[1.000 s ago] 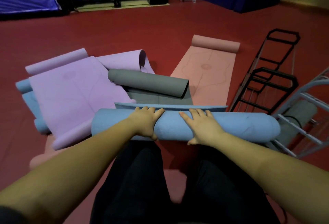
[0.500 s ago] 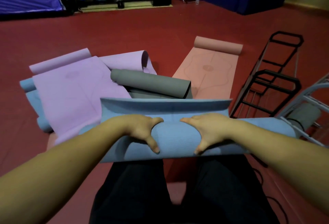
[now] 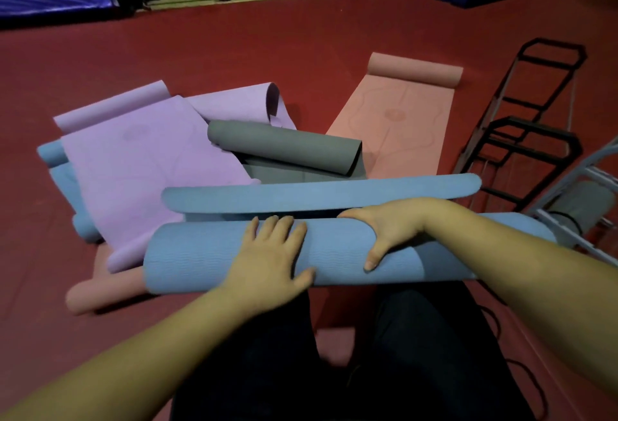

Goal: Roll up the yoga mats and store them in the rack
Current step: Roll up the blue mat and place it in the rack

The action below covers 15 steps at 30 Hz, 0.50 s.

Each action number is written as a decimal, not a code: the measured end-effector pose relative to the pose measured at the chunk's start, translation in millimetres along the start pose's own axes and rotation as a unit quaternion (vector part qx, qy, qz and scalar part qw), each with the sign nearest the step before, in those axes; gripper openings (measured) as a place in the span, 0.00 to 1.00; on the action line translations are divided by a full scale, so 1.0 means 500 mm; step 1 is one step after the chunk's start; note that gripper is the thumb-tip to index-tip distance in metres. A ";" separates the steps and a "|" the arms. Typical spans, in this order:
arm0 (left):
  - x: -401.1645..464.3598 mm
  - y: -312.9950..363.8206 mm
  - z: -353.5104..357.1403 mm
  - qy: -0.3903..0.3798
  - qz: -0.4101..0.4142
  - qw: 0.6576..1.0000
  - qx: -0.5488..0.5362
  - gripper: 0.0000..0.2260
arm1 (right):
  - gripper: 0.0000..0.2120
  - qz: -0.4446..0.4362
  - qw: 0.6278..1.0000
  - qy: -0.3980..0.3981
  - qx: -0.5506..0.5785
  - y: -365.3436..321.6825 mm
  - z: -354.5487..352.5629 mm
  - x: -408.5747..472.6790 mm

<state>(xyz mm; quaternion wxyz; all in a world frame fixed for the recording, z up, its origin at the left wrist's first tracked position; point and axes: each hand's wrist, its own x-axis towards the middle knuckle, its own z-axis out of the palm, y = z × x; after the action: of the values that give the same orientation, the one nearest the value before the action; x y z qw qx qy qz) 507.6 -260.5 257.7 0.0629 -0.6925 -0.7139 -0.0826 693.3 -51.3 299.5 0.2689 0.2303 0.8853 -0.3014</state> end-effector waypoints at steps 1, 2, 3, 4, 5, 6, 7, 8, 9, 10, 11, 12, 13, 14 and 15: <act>-0.007 0.005 0.012 0.017 0.002 0.999 0.028 0.36 | 0.51 -0.003 1.000 0.003 0.004 -0.002 0.001 0.002; -0.009 0.005 0.019 0.016 0.003 0.999 0.042 0.38 | 0.49 0.000 1.000 0.017 0.011 -0.003 0.003 0.003; -0.006 0.003 0.022 0.015 0.007 0.999 0.049 0.40 | 0.47 0.008 0.999 0.043 0.030 -0.001 0.005 0.002; -0.001 -0.001 0.022 0.014 0.007 0.999 0.051 0.41 | 0.43 0.016 0.995 0.078 0.065 0.002 0.007 0.005; 0.006 -0.006 0.020 0.011 0.004 0.999 0.051 0.41 | 0.40 0.022 0.987 0.120 0.100 0.005 0.008 0.011; 0.014 -0.009 0.018 0.005 0.001 0.999 0.052 0.41 | 0.37 0.032 0.978 0.167 0.121 0.009 0.008 0.016; 0.022 -0.011 0.018 -0.002 0.000 0.999 0.052 0.42 | 0.36 0.047 0.970 0.208 0.120 0.013 0.006 0.021; 0.028 -0.011 0.019 -0.010 0.000 0.999 0.051 0.42 | 0.35 0.064 0.964 0.238 0.101 0.017 0.002 0.027; 0.033 -0.012 0.020 -0.015 0.001 0.999 0.049 0.42 | 0.35 0.080 0.960 0.258 0.073 0.020 -0.002 0.032; 0.038 -0.013 0.020 -0.017 0.004 0.999 0.048 0.42 | 0.36 0.094 0.957 0.270 0.043 0.022 -0.007 0.037; 0.043 -0.014 0.020 -0.017 0.005 0.999 0.046 0.42 | 0.37 0.103 0.955 0.277 0.013 0.023 -0.013 0.041; 0.047 -0.016 0.020 -0.017 0.006 0.999 0.043 0.42 | 0.37 0.110 0.954 0.279 -0.015 0.024 -0.018 0.046; 0.052 -0.018 0.020 -0.016 0.006 0.999 0.040 0.42 | 0.38 0.116 0.953 0.276 -0.042 0.024 -0.025 0.051; 0.057 -0.019 0.021 -0.016 0.005 0.999 0.037 0.42 | 0.38 0.124 0.952 0.271 -0.068 0.025 -0.029 0.058; 0.063 -0.021 0.020 -0.020 0.003 0.999 0.036 0.42 | 0.38 0.132 0.951 0.265 -0.093 0.025 -0.034 0.066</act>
<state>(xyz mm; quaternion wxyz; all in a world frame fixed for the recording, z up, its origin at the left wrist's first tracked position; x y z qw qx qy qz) 496.4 -228.1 253.9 0.0733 -0.6934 -0.7155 -0.0429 670.1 -23.1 285.4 0.0824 0.3908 0.9104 -0.1079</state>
